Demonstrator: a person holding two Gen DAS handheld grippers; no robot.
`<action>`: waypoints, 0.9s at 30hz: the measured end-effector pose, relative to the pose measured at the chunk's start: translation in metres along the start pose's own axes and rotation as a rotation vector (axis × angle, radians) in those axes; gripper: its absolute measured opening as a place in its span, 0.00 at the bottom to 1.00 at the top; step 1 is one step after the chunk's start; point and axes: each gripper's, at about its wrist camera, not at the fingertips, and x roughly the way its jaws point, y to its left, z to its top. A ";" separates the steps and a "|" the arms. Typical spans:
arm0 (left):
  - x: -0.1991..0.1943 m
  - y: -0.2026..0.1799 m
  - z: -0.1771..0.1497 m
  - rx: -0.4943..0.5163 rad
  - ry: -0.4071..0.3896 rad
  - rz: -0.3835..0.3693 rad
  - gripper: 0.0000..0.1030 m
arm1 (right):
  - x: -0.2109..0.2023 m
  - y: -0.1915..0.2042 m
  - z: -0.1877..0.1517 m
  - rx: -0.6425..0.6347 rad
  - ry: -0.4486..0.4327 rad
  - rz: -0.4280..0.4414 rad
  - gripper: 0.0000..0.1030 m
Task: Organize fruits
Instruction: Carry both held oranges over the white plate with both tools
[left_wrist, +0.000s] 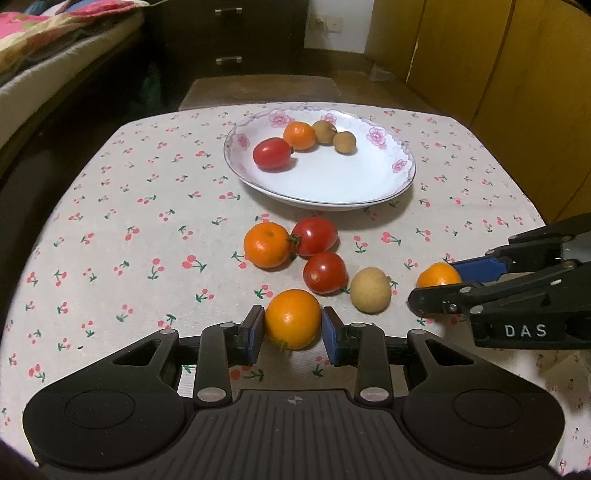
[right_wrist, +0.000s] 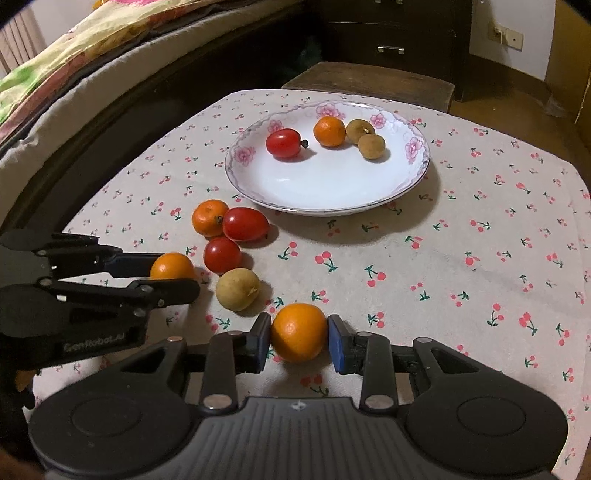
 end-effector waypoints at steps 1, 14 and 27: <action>0.000 0.000 0.000 0.001 0.001 0.001 0.40 | -0.001 0.000 0.000 0.001 0.001 -0.003 0.32; -0.010 -0.010 0.002 0.031 -0.014 0.009 0.39 | -0.015 0.005 -0.001 -0.019 -0.016 -0.014 0.32; -0.013 -0.019 0.034 0.026 -0.081 -0.008 0.39 | -0.020 -0.001 0.025 -0.005 -0.093 -0.017 0.32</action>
